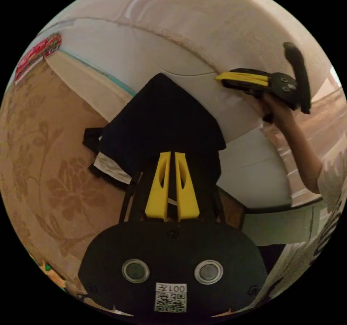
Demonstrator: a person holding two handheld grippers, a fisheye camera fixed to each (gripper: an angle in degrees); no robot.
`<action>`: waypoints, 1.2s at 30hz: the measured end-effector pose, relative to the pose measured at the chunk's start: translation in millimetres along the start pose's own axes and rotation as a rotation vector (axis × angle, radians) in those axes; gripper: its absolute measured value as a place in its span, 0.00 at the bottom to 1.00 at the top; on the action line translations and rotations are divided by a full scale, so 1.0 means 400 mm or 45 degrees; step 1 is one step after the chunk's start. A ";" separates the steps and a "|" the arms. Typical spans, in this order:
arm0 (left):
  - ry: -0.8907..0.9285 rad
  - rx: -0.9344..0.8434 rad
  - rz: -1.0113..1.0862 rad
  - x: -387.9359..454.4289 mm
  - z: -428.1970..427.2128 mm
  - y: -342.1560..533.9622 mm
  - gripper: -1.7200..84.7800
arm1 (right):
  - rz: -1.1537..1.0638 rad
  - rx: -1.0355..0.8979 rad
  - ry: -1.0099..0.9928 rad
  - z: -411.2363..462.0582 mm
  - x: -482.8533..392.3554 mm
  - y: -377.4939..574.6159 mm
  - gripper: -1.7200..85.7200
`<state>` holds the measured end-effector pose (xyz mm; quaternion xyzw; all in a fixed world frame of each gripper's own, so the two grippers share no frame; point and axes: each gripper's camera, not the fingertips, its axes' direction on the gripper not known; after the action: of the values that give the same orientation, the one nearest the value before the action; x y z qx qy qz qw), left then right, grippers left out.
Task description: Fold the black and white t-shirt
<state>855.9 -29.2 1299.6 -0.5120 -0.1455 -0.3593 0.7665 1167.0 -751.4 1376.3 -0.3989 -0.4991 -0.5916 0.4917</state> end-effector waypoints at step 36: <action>-0.807 -0.042 -0.261 0.262 -0.998 1.513 0.01 | 0.085 0.328 -0.151 -0.978 -0.988 -0.231 0.03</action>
<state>1295.1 -294.6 776.7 -0.5932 -0.4218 -0.2598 0.6346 1162.2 -1061.5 905.9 -0.3833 -0.5855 -0.4812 0.5279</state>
